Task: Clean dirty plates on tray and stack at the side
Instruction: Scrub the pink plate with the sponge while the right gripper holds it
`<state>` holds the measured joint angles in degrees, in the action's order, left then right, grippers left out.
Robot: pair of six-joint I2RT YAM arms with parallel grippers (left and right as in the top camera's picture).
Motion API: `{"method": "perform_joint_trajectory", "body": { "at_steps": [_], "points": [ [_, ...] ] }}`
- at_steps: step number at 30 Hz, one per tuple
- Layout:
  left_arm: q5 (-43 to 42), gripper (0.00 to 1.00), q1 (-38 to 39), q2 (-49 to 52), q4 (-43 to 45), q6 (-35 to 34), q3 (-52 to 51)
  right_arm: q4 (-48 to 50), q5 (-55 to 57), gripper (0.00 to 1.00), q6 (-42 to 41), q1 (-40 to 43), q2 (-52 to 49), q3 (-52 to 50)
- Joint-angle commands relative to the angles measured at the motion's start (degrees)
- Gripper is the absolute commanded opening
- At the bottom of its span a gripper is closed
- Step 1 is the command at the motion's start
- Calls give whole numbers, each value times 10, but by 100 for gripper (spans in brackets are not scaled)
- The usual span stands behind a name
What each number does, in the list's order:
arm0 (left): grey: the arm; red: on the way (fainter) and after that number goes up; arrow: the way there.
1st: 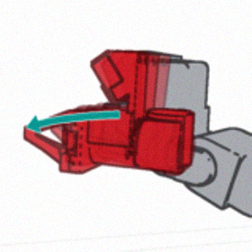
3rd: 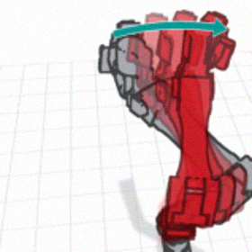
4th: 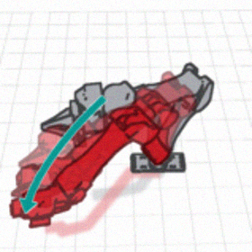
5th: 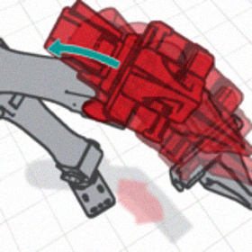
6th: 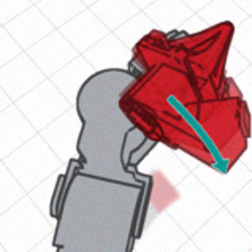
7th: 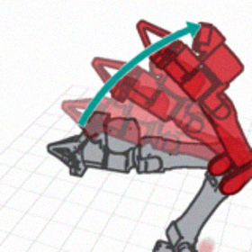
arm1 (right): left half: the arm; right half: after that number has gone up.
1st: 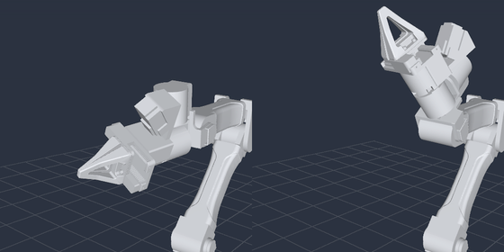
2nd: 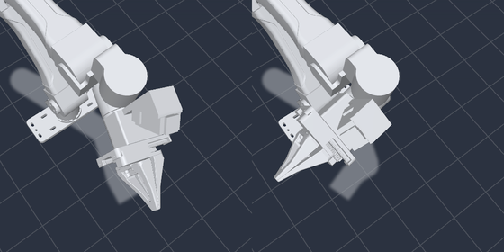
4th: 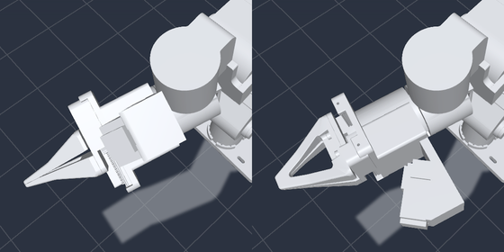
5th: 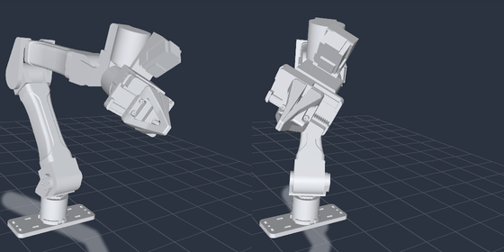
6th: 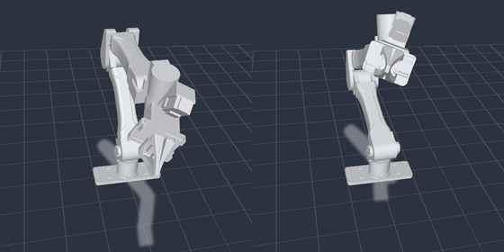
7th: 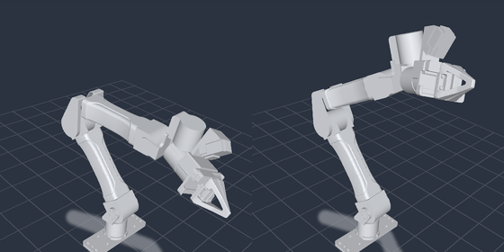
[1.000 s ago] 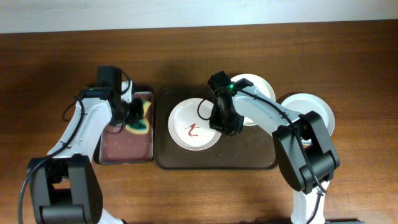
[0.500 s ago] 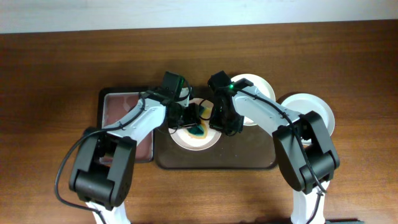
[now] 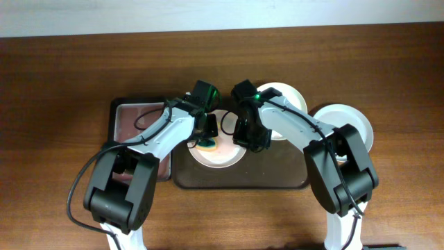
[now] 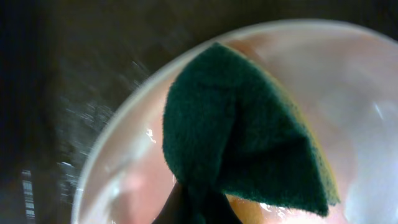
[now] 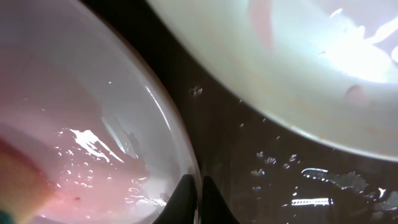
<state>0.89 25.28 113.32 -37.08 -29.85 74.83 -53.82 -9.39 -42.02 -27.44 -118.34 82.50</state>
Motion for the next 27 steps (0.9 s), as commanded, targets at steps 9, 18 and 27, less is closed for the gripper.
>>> {"method": "perform_joint_trajectory", "body": {
  "at_steps": [9, 18, 27],
  "points": [
    [-249, 0, 19, 37, -49, 68, 10, -24, 23, 4, 0, -5, -4, -10],
    [-95, 0, 19, 37, -31, 10, 10, -28, 23, 4, 0, -5, -4, -10],
    [79, 0, -14, 24, 0, -24, 10, -33, 23, 4, 0, -5, -4, -10]
  ]
}}
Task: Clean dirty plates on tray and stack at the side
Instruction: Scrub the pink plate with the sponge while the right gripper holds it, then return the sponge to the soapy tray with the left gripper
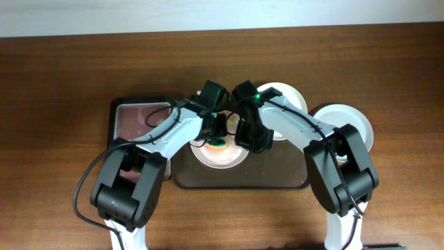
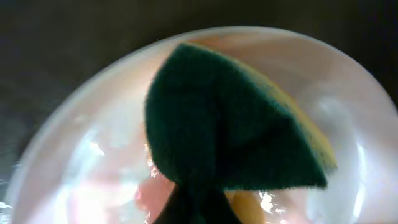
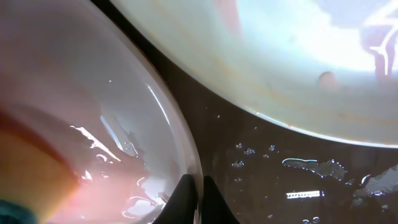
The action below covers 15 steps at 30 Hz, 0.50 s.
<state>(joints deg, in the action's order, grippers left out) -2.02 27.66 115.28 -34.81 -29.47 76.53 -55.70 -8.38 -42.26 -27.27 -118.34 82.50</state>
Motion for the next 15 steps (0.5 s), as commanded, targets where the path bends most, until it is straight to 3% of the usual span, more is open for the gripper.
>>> {"method": "perform_joint_trajectory", "body": {
  "at_steps": [1, 3, 8, 12, 15],
  "points": [
    [91, 0, -45, -6, -37, -26, -7, -15, 14, 4, 3, -6, -4, -10],
    [37, 0, -51, -25, -68, -23, -7, -19, 14, 4, 5, -6, -4, -10],
    [-176, 0, -48, -44, -96, 69, -7, -21, 14, 4, 16, -6, -4, -10],
    [-178, 0, -48, -44, -85, 68, -7, -22, 14, 5, 16, -6, -4, -10],
    [-70, 0, -48, -43, -50, 43, -7, -19, 14, 8, 15, -6, -4, -10]
  ]
}}
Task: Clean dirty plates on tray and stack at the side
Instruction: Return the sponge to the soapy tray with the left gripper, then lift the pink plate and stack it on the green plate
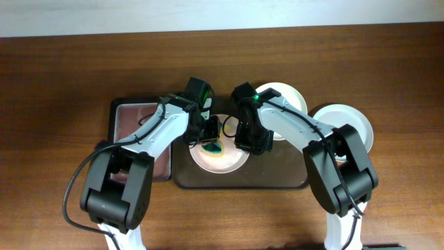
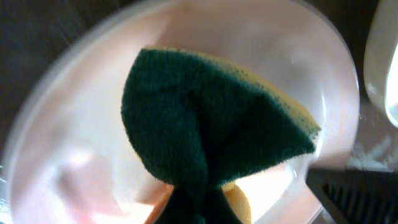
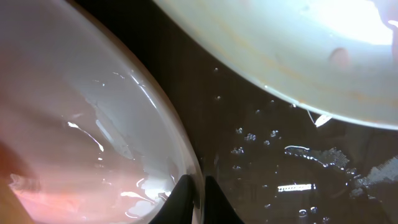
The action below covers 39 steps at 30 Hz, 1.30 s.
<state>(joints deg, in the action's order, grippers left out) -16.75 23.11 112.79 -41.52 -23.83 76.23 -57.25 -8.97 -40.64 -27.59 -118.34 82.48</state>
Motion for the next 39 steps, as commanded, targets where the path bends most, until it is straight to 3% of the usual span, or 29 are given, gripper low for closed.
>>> {"method": "perform_joint_trajectory", "body": {
  "at_steps": [1, 6, 9, 13, 19, 20, 22, 23, 25, 28, 34, 39],
  "points": [
    [101, 0, -2, -17, 23, -29, -4, -4, 19, 8, -1, -3, -4, -9],
    [122, 0, -3, 9, 36, -33, -4, -4, 19, 7, -1, -3, -4, -9],
    [185, 0, -3, 8, -21, -68, -3, -5, 19, 7, -1, -3, -4, -9],
    [180, 0, -3, -18, -86, -74, 1, -4, 19, 8, -1, -3, -4, -9],
    [210, 0, -18, -147, -94, -35, 5, 3, 20, 24, -1, -2, -4, -9],
    [222, 0, -35, -160, -105, -35, 5, 7, 20, 24, -1, -2, -4, -10],
    [226, 0, -70, -160, -118, -31, 4, 14, 17, 7, 12, -2, -4, -9],
    [225, 0, -92, -159, -118, -12, -2, 25, 3, 4, 41, -2, -4, -10],
    [203, 0, -128, -158, -118, 54, -4, 54, -49, 4, 120, -2, -4, -9],
    [172, 0, -173, -157, -118, 123, -4, 54, -50, 4, 147, 2, 3, -8],
    [92, 0, -242, -142, -113, 204, -5, 27, 91, 4, 179, 3, 126, -8],
    [84, 0, -253, -74, -95, 209, -5, -14, 238, 4, 185, -1, 210, -8]
  ]
}}
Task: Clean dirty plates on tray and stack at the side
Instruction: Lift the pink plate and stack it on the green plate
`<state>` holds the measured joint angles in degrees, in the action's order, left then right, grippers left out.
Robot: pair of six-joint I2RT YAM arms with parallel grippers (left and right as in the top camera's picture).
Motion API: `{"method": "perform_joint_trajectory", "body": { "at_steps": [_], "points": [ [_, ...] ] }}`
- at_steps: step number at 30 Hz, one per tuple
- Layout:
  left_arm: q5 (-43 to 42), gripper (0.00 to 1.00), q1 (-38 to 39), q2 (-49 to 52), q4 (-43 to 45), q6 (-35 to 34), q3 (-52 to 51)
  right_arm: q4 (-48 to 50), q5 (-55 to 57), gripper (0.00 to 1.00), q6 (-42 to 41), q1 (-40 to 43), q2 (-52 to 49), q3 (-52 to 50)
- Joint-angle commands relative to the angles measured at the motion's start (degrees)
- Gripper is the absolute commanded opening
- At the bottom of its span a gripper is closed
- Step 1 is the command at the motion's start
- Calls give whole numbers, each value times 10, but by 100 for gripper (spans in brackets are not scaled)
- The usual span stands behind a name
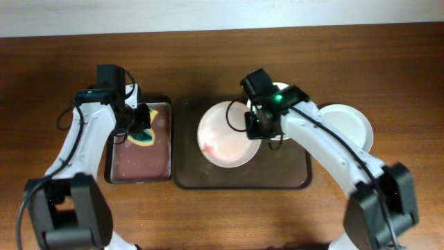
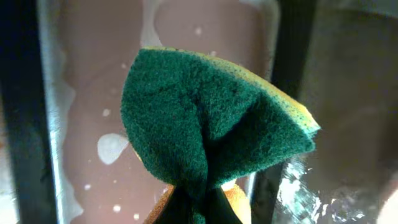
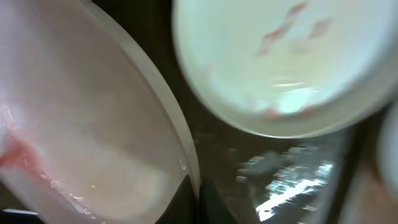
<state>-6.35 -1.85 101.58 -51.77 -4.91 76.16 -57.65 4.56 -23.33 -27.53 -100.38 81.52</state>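
My left gripper (image 1: 139,128) is shut on a green-and-yellow sponge (image 1: 146,139), which hangs over the small black basin of pinkish water (image 1: 139,163) at the left. In the left wrist view the sponge (image 2: 205,124) fills the middle, folded between the fingers (image 2: 186,208). My right gripper (image 1: 251,128) is shut on the right rim of a white plate (image 1: 222,135) with a pink smear, held over the brown tray (image 1: 277,177). The right wrist view shows that plate (image 3: 81,124) pinched at its edge. A second plate with red stains (image 3: 280,62) lies behind it.
A white plate (image 1: 347,125) rests on the wooden table to the right of the brown tray. The stained plate (image 1: 286,89) is mostly hidden under my right arm. The basin (image 2: 93,124) sits just left of the brown tray.
My left gripper has moved left with the sponge, off the plate and over the basin of pinkish water. My right gripper still grips the plate's rim, and the plate now looks raised.
The sponge in my left gripper lay on the plate's left part, then near its middle, then on its left part again, while my right gripper pinched the plate's right rim. Now the sponge is over the basin and the plate remains in my right gripper.
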Motion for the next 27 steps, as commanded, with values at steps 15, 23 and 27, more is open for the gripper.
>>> {"method": "perform_joint_trajectory", "body": {
  "at_steps": [15, 23, 27],
  "points": [
    [-8, 0, -3, 157, 42, 19, -4, -13, 515, 4, 12, -186, 64, 2],
    [-9, 54, -3, 122, 20, 0, 14, -15, 514, 4, 3, -186, 123, 2],
    [-10, 89, -3, 122, -12, 0, 6, -15, 459, 4, -46, -150, 176, 2]
  ]
}}
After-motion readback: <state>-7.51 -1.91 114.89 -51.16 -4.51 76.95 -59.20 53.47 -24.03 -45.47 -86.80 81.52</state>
